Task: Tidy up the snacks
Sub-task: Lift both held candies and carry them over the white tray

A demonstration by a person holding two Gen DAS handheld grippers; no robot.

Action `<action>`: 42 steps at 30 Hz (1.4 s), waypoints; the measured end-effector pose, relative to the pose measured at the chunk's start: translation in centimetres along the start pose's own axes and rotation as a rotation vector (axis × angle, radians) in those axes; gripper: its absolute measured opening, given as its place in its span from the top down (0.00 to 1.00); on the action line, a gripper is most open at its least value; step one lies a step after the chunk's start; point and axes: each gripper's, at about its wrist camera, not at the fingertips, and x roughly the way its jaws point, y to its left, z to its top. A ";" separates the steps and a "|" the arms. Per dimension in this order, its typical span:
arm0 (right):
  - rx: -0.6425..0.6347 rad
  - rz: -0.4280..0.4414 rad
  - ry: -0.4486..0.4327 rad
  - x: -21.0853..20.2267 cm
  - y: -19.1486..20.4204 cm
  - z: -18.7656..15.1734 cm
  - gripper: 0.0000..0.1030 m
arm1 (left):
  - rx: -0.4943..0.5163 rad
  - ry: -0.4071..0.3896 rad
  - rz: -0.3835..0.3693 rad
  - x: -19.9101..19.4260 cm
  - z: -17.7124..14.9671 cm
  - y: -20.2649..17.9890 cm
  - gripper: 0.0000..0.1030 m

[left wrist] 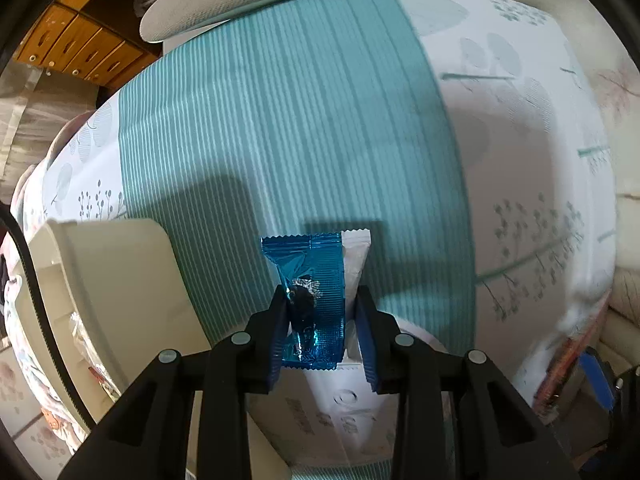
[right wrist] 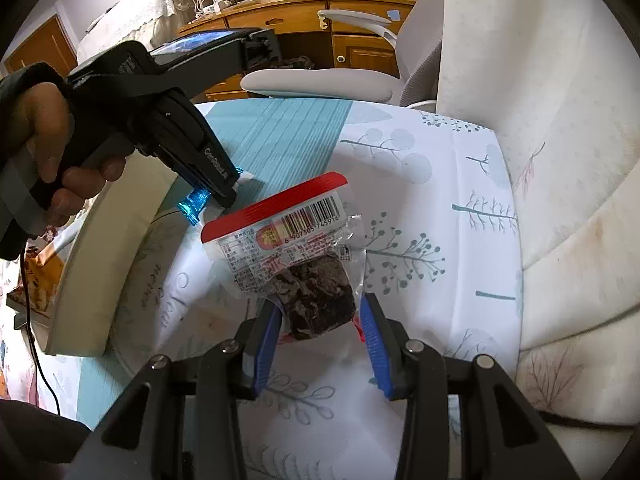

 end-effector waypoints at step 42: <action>0.203 0.257 -0.038 -8.3 17.4 -3.1 0.60 | -0.054 -0.314 -0.231 -15.8 -23.1 14.5 0.70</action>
